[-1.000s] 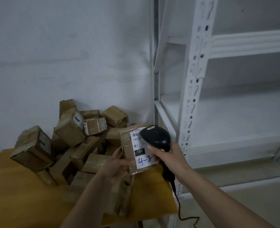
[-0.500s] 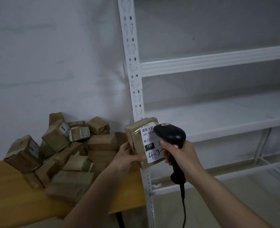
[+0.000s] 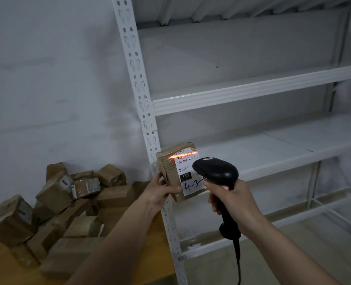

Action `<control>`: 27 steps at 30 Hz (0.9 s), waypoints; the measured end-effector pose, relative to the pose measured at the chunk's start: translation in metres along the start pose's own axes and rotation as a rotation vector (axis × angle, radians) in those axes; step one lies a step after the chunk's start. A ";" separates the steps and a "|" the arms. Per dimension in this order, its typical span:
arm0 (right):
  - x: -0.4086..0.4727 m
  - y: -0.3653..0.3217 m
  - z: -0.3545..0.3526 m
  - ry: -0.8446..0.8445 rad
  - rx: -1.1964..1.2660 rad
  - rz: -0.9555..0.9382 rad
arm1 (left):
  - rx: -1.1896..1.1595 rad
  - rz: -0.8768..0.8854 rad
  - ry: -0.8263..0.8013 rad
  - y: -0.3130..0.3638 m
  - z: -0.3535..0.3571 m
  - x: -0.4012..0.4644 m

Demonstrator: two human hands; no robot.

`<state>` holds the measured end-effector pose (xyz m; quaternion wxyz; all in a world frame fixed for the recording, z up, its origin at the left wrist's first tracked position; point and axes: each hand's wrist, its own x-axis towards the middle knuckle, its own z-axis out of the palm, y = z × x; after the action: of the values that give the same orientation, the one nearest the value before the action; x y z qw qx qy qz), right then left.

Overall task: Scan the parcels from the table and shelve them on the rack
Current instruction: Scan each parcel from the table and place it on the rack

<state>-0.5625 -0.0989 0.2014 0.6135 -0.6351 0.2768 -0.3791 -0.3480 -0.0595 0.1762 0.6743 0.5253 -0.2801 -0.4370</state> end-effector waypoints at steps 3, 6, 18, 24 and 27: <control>0.000 0.000 -0.002 0.001 -0.011 -0.011 | 0.011 -0.006 0.010 0.000 0.001 0.002; 0.001 0.000 -0.003 -0.002 -0.050 -0.011 | 0.013 -0.011 0.012 0.000 0.000 0.005; 0.024 -0.025 0.001 0.083 0.039 -0.134 | 0.209 0.037 -0.003 0.054 0.011 0.013; 0.055 -0.074 0.009 0.181 0.052 -0.352 | 0.311 0.278 0.084 0.146 0.045 0.017; 0.080 -0.102 0.017 0.195 0.142 -0.440 | 0.452 0.470 0.165 0.192 0.064 0.024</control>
<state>-0.5154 -0.1444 0.3146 0.5295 -0.5958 0.1623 -0.5816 -0.3338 -0.0977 0.3758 0.6435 0.6163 -0.4276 -0.1524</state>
